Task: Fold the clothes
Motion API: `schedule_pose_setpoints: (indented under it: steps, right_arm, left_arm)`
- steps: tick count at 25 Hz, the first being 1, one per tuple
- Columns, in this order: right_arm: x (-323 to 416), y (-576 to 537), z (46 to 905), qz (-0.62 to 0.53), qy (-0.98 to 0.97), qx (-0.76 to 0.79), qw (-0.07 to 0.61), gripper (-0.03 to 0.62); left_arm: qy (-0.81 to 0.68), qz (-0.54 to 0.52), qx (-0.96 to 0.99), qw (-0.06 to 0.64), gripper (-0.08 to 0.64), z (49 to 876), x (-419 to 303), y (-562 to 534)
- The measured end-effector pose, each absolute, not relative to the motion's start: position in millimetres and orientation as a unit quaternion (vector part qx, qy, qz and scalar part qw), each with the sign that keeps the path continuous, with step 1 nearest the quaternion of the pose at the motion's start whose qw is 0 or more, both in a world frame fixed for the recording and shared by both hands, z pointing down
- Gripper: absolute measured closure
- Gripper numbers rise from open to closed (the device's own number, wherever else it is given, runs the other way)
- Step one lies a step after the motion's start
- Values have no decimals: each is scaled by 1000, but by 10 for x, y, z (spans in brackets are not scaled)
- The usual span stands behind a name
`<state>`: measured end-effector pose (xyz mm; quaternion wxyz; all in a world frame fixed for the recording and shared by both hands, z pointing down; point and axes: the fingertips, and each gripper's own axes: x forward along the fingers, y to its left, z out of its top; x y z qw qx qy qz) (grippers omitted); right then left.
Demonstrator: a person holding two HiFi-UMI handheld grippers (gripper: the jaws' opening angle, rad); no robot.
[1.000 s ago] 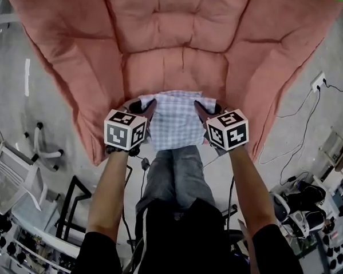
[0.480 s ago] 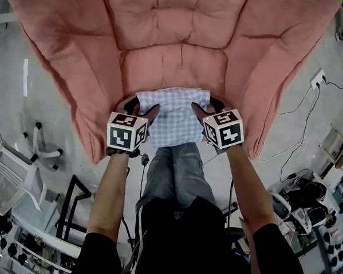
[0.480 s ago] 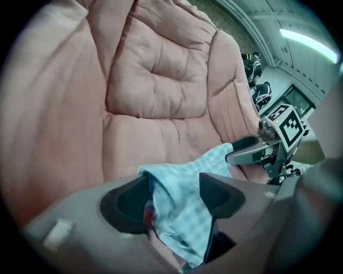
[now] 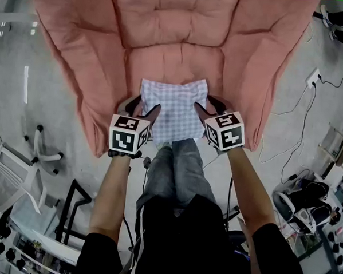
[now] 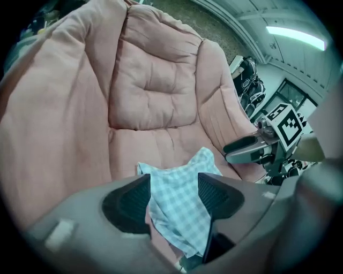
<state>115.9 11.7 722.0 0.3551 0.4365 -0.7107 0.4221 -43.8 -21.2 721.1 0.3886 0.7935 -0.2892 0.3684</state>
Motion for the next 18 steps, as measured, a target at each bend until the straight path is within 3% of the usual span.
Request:
schedule_pose_setpoints:
  steps: [7, 18]
  right_arm:
    - [1128, 133, 6583, 367, -727, 471, 338, 479]
    - [937, 393, 4535, 282, -757, 533, 252, 535]
  left_arm:
    - [-286, 356, 820, 345, 338, 6627, -399, -186]
    - [-341, 276, 856, 274, 521, 4641, -702, -4]
